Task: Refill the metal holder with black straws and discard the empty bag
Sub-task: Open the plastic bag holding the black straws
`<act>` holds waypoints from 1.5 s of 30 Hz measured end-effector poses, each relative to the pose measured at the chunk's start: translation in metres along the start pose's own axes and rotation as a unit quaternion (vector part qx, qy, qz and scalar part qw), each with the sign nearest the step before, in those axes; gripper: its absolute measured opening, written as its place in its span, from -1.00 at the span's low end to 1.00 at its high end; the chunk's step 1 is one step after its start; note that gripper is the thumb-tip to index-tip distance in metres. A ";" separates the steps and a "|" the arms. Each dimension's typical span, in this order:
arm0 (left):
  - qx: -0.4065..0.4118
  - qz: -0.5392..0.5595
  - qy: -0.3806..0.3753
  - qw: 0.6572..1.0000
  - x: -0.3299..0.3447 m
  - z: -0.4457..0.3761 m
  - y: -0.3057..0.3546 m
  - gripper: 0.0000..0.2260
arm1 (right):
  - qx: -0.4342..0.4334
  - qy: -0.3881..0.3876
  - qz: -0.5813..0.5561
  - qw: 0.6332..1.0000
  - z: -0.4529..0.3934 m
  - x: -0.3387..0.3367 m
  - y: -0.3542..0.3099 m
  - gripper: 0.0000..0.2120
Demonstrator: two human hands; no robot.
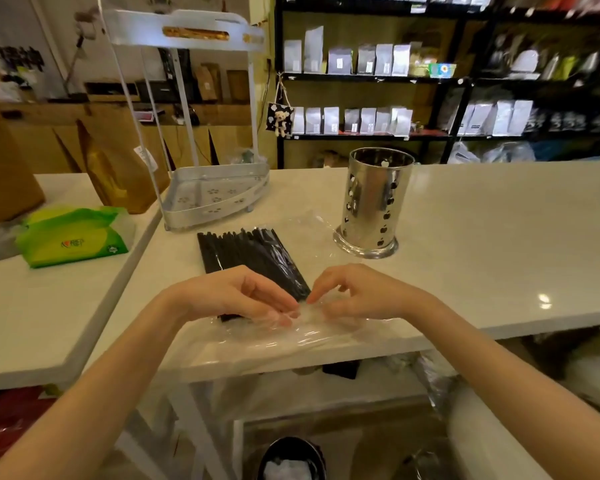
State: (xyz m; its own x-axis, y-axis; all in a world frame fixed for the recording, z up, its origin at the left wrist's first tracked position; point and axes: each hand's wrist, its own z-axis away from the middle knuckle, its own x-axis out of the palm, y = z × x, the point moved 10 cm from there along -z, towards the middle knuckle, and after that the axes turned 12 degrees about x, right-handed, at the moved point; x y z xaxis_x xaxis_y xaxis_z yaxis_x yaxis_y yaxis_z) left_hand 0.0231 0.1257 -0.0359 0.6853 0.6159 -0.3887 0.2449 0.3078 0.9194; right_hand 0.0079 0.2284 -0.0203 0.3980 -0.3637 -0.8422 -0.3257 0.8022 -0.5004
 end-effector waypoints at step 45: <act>-0.060 -0.388 0.255 0.883 -0.014 0.075 0.010 -0.51 | -0.044 0.073 0.026 0.996 0.003 0.016 0.002 -0.77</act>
State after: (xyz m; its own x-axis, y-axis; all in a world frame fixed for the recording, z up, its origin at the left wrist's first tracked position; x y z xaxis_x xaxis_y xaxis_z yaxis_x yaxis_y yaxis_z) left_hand 0.0676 0.0662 -0.0164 -0.0638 0.4227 -0.9040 0.4103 0.8368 0.3624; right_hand 0.0162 0.2251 -0.0342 0.2515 -0.3940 -0.8840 -0.4195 0.7787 -0.4665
